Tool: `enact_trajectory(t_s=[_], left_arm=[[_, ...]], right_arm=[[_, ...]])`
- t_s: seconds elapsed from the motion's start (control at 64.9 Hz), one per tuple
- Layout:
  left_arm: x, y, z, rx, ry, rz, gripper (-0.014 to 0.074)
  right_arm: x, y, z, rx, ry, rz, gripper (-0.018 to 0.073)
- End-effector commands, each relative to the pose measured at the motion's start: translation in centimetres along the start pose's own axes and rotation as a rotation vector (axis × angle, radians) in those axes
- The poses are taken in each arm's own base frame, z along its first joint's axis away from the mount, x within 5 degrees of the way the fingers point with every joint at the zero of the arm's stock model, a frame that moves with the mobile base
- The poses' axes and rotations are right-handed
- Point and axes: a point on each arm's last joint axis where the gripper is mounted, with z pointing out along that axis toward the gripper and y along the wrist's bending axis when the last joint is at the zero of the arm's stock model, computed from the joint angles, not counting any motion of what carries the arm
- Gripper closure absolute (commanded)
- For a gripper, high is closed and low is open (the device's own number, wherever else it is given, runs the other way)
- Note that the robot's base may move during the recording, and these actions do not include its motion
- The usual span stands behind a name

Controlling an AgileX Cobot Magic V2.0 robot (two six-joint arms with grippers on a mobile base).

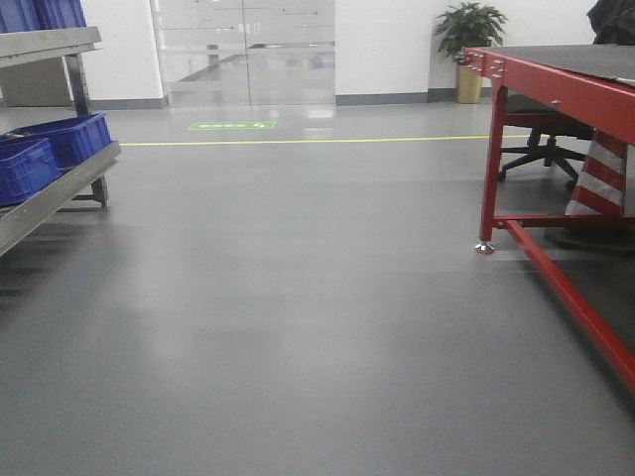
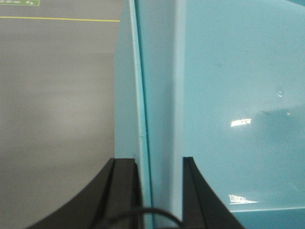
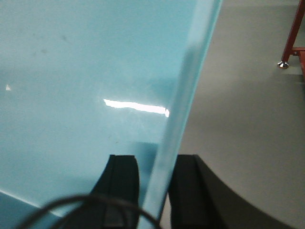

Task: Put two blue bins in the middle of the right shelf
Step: 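Turn the base into the open aisle, holding the bin in both grippers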

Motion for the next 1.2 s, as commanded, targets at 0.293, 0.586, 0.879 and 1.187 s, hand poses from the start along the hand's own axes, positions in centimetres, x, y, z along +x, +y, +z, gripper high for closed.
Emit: enact_trajectory(t_s=[0.293, 0.586, 0.879, 1.187], left_arm=[[-1.71, -0.8, -1.33, 0.055, -0.14, -0.054, 0.0707], [-1.71, -0.8, -1.33, 0.055, -0.14, -0.054, 0.0707], [-1.71, -0.8, -1.33, 0.055, -0.14, -0.054, 0.0707], [-1.71, -0.8, -1.33, 0.055, -0.14, -0.054, 0.0707]], right_arm=[[-1.23, 0.57, -1.06, -0.054, -0.116, -0.021, 0.0713], [-1.23, 0.57, -1.06, -0.054, -0.116, -0.021, 0.0713], [-1.23, 0.57, -1.06, -0.054, -0.116, -0.021, 0.0713], [-1.23, 0.57, -1.06, -0.054, -0.116, -0.021, 0.0713]])
